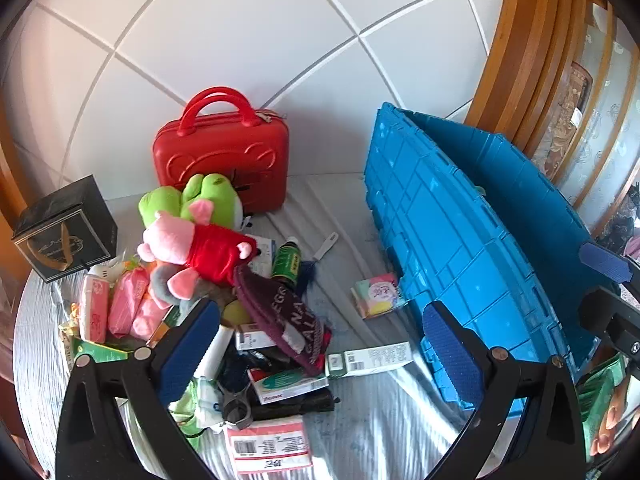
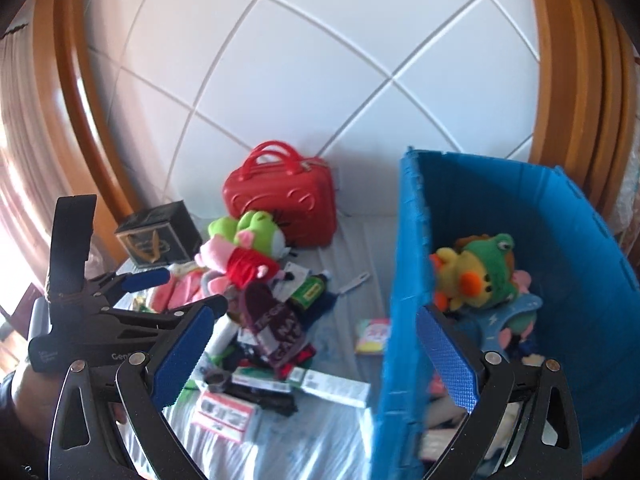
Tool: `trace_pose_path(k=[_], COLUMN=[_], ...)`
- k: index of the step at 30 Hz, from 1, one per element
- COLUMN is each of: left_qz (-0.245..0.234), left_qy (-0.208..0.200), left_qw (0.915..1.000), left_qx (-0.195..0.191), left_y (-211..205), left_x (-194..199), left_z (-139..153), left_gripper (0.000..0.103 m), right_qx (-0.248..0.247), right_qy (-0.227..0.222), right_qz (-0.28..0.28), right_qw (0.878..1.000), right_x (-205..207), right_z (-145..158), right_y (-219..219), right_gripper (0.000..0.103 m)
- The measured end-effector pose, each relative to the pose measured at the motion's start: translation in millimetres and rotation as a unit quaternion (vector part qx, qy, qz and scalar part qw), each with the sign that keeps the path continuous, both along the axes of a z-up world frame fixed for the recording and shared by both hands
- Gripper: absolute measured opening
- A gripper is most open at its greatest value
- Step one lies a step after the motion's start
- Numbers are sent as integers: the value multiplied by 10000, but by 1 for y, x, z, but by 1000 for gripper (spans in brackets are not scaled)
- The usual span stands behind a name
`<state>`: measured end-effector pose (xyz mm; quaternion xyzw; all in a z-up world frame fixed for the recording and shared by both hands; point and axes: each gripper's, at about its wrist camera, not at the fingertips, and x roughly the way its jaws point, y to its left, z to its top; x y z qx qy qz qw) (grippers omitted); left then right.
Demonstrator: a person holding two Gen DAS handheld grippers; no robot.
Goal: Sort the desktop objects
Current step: 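Move both open tools back over the pile of items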
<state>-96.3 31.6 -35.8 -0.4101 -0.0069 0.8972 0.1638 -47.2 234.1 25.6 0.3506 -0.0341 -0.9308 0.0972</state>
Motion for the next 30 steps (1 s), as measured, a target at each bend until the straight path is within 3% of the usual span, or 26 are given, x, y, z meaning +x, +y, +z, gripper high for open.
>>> trace_pose_path(k=[9,19,24,30], left_qz=[398,645,683,414], left_qy=[-384,-860,-1136,-1432], left_qw=[9984,9937,9904,9881], left_qx=[-141,-327,-402,-376], left_y=[-88,-156,-175,-159], left_x=[3,9,10,8], left_z=[-45,-106,-139,-182], left_gripper=[103,103,103,103], right_qx=[45,311,320,403], right_qy=[-479,-1244,-1598,-1785], right_qz=[348,1124,1132,933], right_qw=[9982,9854,9801,9787], right_x=[0,-7,-11,-15], right_z=[-42,-122,-160,-181], right_y=[-68,-128,-144,-148], right_gripper=[103,103,103,103])
